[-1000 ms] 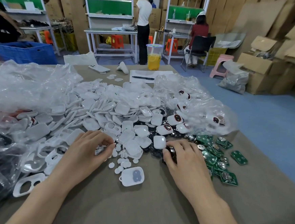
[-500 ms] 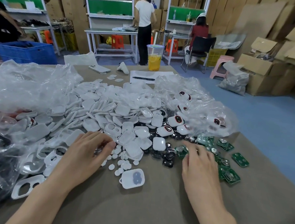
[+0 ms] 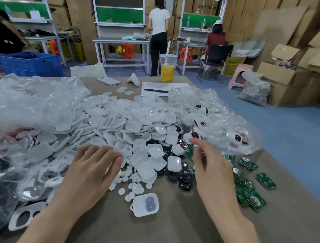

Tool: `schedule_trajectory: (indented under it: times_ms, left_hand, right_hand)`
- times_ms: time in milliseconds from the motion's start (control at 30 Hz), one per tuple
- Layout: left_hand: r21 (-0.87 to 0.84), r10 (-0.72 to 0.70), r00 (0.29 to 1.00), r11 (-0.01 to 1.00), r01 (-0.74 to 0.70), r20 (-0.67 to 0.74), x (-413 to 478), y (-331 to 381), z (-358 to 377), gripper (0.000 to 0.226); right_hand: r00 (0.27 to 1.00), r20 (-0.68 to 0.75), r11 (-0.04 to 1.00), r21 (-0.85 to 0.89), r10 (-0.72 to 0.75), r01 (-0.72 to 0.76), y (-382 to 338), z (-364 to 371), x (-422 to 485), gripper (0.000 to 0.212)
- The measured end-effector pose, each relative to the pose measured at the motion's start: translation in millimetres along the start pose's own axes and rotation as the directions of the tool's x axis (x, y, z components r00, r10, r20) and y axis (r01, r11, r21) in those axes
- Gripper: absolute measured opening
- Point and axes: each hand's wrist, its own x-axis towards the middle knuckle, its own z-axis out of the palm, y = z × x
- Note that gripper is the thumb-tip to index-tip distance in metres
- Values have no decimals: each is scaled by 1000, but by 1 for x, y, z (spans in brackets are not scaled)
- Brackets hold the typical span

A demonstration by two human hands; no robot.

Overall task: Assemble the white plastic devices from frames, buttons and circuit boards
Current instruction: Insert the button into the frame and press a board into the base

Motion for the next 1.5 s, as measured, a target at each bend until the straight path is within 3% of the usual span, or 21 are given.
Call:
schedule_trajectory:
  times_ms: [67, 167, 233, 367, 533, 700, 900, 1033, 1300, 1500]
  left_hand:
    - [-31, 30, 997, 999, -32, -76, 0, 8, 1, 31]
    - [-359, -206, 978, 915, 183, -27, -2, 21, -7, 25]
    - [-477, -302, 953, 836, 271, 12, -3, 24, -11, 27]
    - [-547, -381, 924, 766, 337, 37, 0, 25, -7, 24]
    - [-751, -470, 870, 519, 409, 149, 9, 30, -3, 6]
    - [-822, -535, 814, 345, 453, 225, 12, 28, -5, 15]
    - [-880, -468, 805, 110, 462, 364, 6, 17, -2, 27]
    - [-898, -437, 823, 73, 434, 362, 7, 15, -2, 36]
    - [-895, -425, 826, 74, 440, 371, 7, 16, -5, 39]
    - [-885, -416, 828, 103, 453, 376, 7, 17, -6, 29]
  right_hand:
    - [993, 115, 960, 276, 12, -43, -12, 11, 15, 22]
    - [947, 307, 882, 468, -98, -61, -33, 31, 32, 20]
    - [908, 386, 873, 485, -164, -49, -42, 47, 36, 22]
    - [886, 405, 834, 550, -224, -40, -42, 67, 30, 20]
    - [879, 431, 780, 615, -206, -119, -39, 66, 27, 17]
    - [825, 540, 593, 724, -169, -352, -43, 64, 26, 17]
    - [720, 672, 414, 712, -172, -566, -41, 57, 29, 25]
    - [692, 697, 317, 710, -188, -630, -40, 59, 29, 25]
    - [657, 723, 215, 691, -214, -690, -39, 59, 30, 28]
    - [636, 739, 212, 673, -222, -709, -40, 58, 30, 29]
